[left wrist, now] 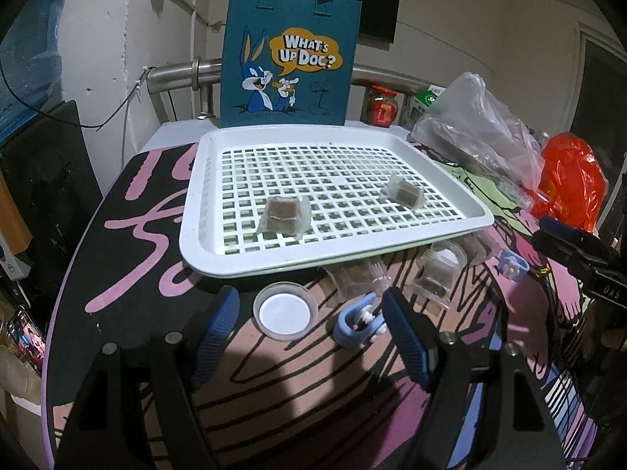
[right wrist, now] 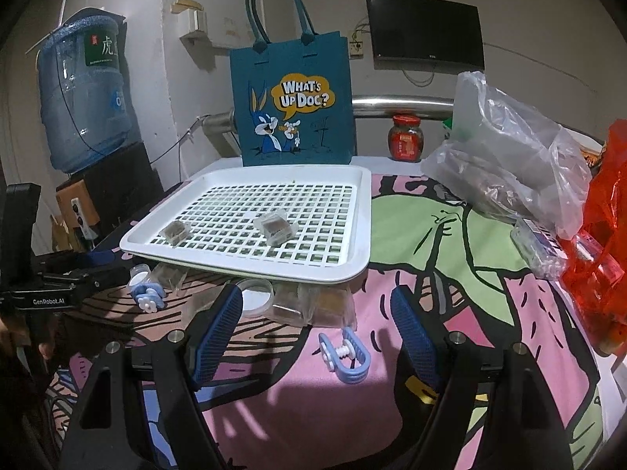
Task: Organize objects
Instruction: 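Lift both tools away from the tray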
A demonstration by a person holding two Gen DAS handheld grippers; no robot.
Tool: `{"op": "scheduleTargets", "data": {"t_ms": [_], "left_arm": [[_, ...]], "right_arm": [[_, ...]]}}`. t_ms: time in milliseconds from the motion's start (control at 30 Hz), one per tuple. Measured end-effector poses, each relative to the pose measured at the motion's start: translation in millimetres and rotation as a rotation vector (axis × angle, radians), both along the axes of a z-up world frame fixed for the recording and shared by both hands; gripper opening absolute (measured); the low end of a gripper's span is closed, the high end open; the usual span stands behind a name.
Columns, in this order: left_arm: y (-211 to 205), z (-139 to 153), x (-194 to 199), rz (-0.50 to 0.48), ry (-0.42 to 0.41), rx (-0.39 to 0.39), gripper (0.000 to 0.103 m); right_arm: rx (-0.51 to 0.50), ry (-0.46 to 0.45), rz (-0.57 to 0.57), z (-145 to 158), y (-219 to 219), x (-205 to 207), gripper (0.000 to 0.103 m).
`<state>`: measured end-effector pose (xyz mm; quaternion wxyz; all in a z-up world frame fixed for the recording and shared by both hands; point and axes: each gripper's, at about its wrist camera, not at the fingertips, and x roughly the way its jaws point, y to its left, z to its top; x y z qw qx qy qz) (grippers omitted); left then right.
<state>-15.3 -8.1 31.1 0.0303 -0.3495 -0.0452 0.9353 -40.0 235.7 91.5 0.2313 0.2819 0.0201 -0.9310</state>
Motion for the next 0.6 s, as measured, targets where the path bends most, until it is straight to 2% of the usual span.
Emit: {"op": "scheduleTargets", "data": {"t_ms": [600], "left_arm": [[0.1, -9.7, -6.1, 0.0, -0.071, 0.012, 0.076]], "right_arm": [[0.034, -0.055, 0.004, -6.3, -3.9, -3.4, 0.078]]}}
